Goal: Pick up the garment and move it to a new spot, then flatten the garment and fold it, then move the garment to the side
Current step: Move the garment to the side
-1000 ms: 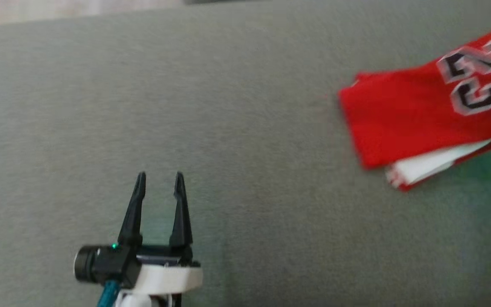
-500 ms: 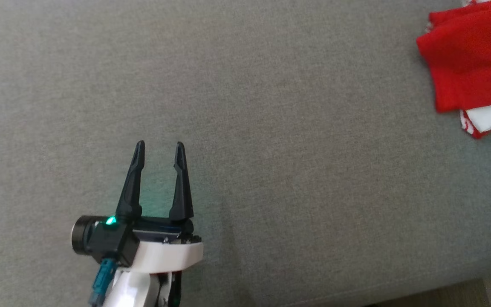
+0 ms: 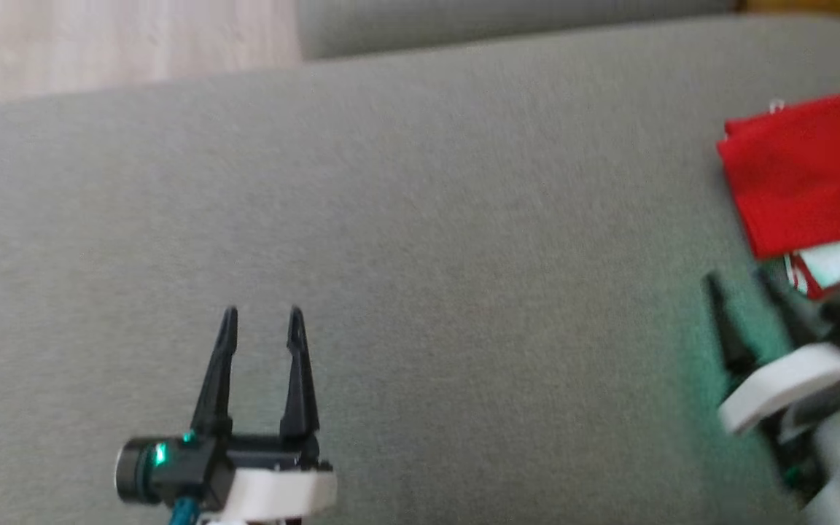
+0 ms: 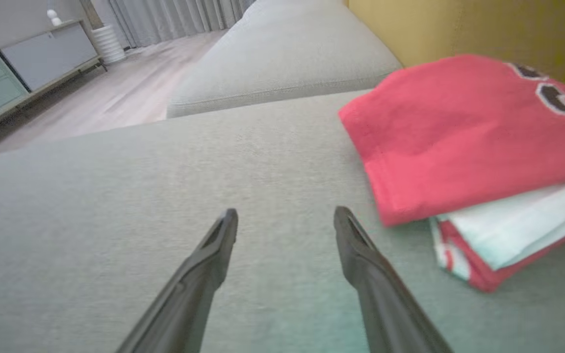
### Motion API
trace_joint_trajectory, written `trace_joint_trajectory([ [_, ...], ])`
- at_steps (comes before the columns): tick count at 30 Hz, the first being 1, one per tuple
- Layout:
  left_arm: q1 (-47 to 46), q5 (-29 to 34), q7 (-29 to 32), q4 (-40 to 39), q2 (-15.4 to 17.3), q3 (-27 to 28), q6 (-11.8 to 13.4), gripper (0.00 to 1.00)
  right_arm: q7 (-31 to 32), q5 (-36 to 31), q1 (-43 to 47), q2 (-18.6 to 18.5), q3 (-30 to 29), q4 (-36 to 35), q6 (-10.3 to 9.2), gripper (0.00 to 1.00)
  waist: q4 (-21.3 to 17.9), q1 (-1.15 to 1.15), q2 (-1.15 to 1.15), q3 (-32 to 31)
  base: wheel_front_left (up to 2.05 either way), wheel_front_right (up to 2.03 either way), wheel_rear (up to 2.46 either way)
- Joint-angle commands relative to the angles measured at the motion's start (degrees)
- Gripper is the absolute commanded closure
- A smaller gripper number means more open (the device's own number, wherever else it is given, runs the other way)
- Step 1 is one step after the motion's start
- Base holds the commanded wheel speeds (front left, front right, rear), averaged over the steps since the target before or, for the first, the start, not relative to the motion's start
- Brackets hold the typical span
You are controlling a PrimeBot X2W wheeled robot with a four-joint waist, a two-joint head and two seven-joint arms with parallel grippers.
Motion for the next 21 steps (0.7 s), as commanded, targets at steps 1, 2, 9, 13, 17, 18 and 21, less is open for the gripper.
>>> trace_joint_trajectory([
  [1,0.48,0.70,-0.46,-1.90,-0.30,2.31,0.15,0.00,-2.69,0.36,1.48,0.95,2.24,-1.38,0.37,0.00,3.53,0.01,0.00,-5.67,0.00,0.00,0.00],
  [2,1.41,0.66,-0.46,-1.87,-0.30,2.47,-0.06,0.00,-4.00,0.24,2.50,2.21,3.04,-1.13,0.37,0.00,4.03,0.01,0.00,-6.79,0.00,0.00,0.00],
  [9,6.75,0.80,-0.46,-2.06,-0.30,4.26,-0.65,0.00,-9.17,-7.70,8.67,9.64,2.58,-1.63,0.37,0.00,6.35,0.01,0.00,-12.35,0.00,0.00,0.00],
  [13,8.81,2.11,-0.46,-1.66,-0.30,5.15,-1.04,0.00,-9.30,-17.17,13.48,13.45,-2.38,-9.08,0.37,0.00,6.68,0.01,0.00,-13.96,0.00,0.00,0.00],
  [17,10.13,4.12,-0.46,-2.07,-0.30,5.89,-1.22,0.00,-9.32,-23.16,19.23,16.84,-7.24,-16.76,0.37,0.00,6.81,0.01,0.00,-14.78,0.00,0.00,0.00],
  [18,10.51,4.22,-0.46,-2.23,-0.30,6.08,-1.29,0.00,-9.32,-23.97,20.43,17.37,-8.03,-17.91,0.37,0.00,6.75,0.01,0.00,-14.93,0.00,0.00,0.00],
  [21,11.77,4.25,-0.46,-2.27,-0.30,6.59,-1.35,0.00,-9.32,-24.41,22.97,18.38,-9.37,-19.63,0.37,0.00,6.47,0.01,0.00,-15.19,0.00,0.00,0.00],
])
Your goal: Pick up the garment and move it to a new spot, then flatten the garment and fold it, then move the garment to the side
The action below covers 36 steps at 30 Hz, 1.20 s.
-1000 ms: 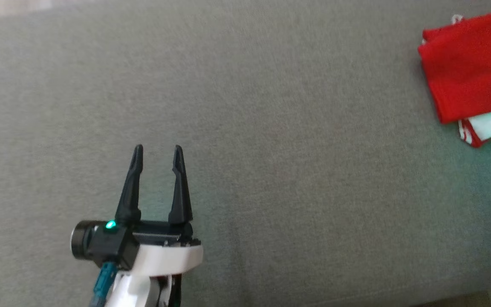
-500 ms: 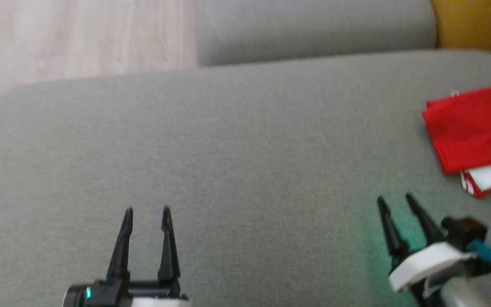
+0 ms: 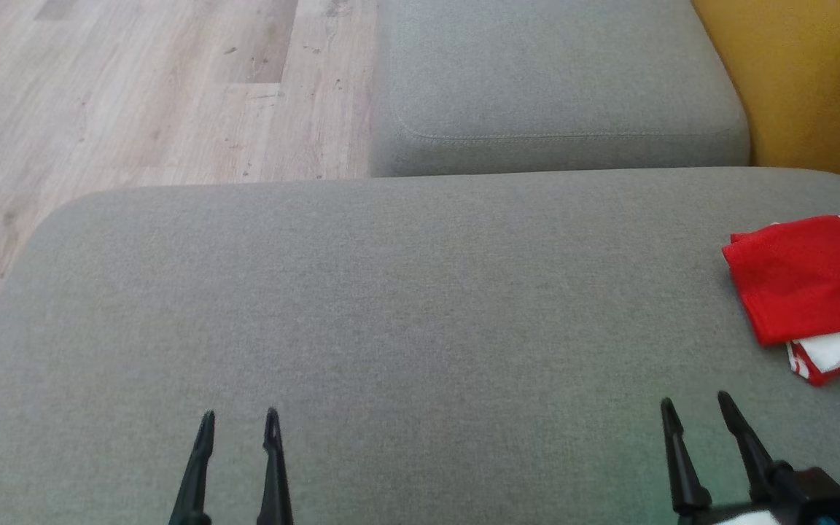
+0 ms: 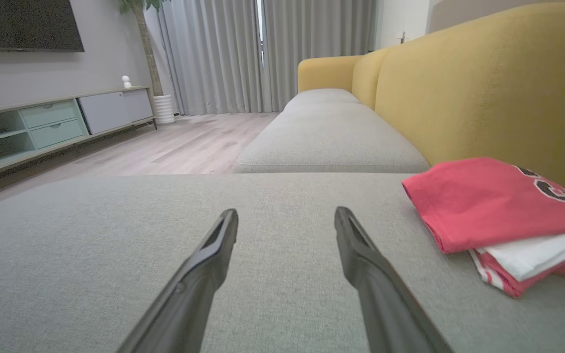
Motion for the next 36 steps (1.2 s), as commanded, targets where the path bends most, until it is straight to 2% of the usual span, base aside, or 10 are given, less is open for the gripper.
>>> trace_joint_trajectory([
  [1,-1.18,0.21,-0.47,-1.95,-0.36,2.35,-0.31,0.00,-0.78,0.04,-1.32,0.12,0.48,-2.67,0.37,0.00,-0.23,0.01,0.00,-0.09,0.00,0.00,0.00],
  [17,-0.55,-0.34,-0.47,-0.71,-0.36,2.98,-1.04,0.00,-0.78,1.33,-0.89,0.56,0.09,-3.47,0.37,0.00,-0.93,0.01,0.00,-0.75,0.00,0.00,0.00],
  [18,1.50,-0.16,0.01,0.79,0.01,0.92,-0.97,1.00,0.00,1.21,1.41,0.88,-1.03,-1.33,0.00,1.00,-0.94,0.01,0.00,-0.74,0.00,0.00,0.00],
  [21,1.75,-0.26,0.30,3.50,-0.02,0.80,-0.96,1.00,0.11,1.22,1.71,0.89,-0.91,1.31,-0.01,1.00,-0.95,0.01,0.00,-0.76,0.00,0.00,0.00],
  [36,-0.92,-11.77,2.18,4.70,0.62,2.38,-2.71,1.00,2.10,12.90,-0.80,0.28,-1.16,1.75,0.04,1.00,-1.35,0.01,0.00,0.12,0.00,0.00,0.00],
])
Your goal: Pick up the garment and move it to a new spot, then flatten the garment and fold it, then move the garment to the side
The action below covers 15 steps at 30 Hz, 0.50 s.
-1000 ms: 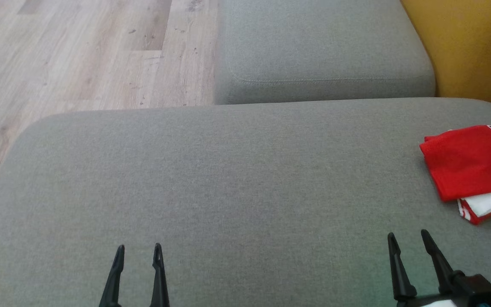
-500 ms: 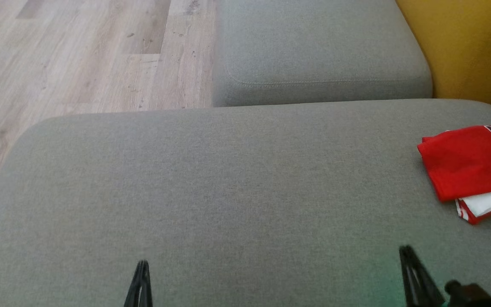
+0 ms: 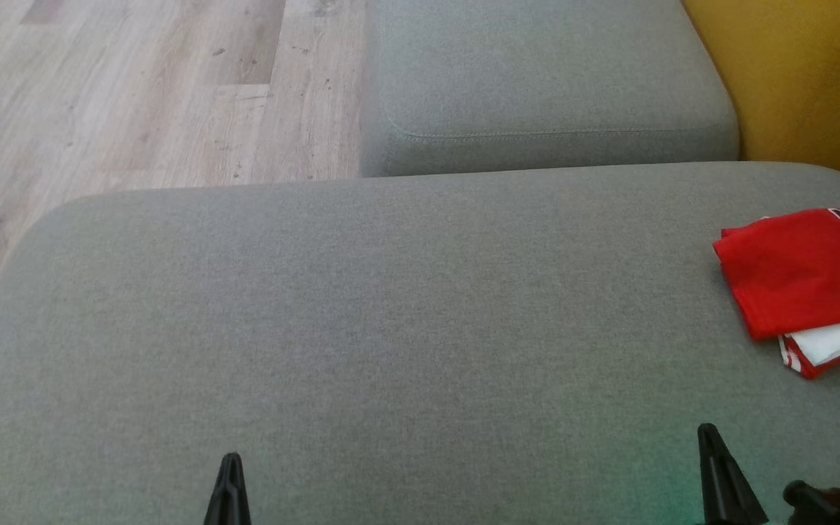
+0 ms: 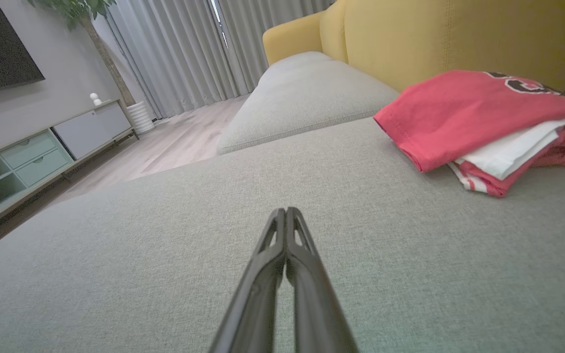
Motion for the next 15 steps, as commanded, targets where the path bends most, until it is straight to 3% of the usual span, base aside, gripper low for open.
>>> trace_joint_trajectory([
  [1,-3.20,-2.16,0.35,-1.37,0.42,1.29,-0.35,1.00,0.45,2.31,-3.25,-0.64,-0.20,-1.50,0.05,1.00,-0.05,0.00,0.00,0.11,0.00,0.00,0.00],
  [15,-5.64,-11.38,2.06,0.11,0.81,2.73,-1.95,1.00,2.23,11.64,-5.33,-0.99,-0.60,-1.07,0.09,1.00,-0.37,0.00,0.00,0.81,0.00,0.00,0.00],
])
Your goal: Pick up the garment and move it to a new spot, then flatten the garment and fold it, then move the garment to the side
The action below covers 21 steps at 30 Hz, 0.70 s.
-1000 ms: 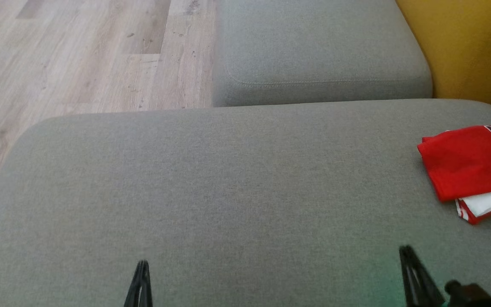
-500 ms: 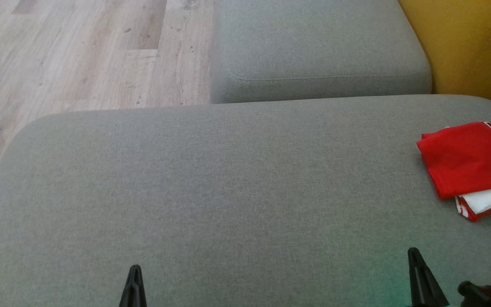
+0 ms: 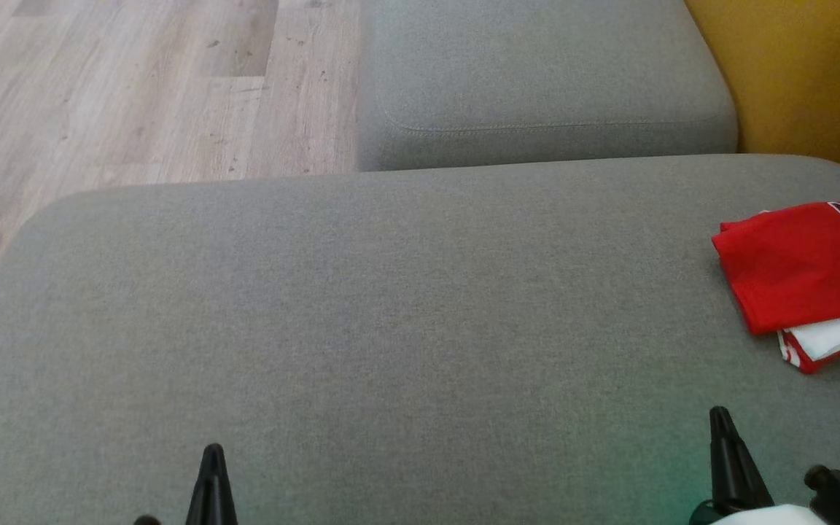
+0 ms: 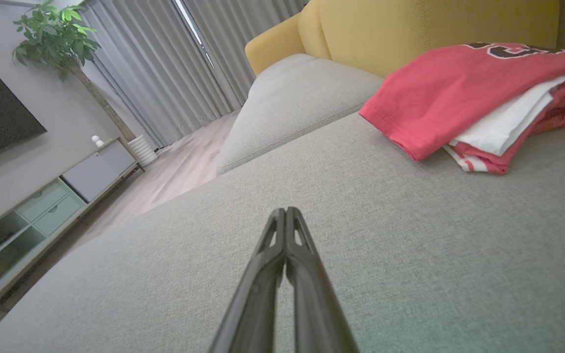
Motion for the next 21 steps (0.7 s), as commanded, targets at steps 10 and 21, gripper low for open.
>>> trace_joint_trajectory([
  [10,-4.91,-7.74,1.44,-0.72,0.82,2.32,-1.54,1.00,1.74,7.96,-4.59,-1.14,-0.55,-1.14,0.12,1.00,-0.25,0.00,0.00,0.55,0.00,0.00,0.00],
  [21,-6.81,-15.34,3.05,0.18,0.98,3.78,-2.82,1.00,3.39,15.70,-6.35,-1.31,-1.07,-0.78,0.16,1.00,-0.52,0.00,0.00,1.15,0.00,0.00,0.00],
])
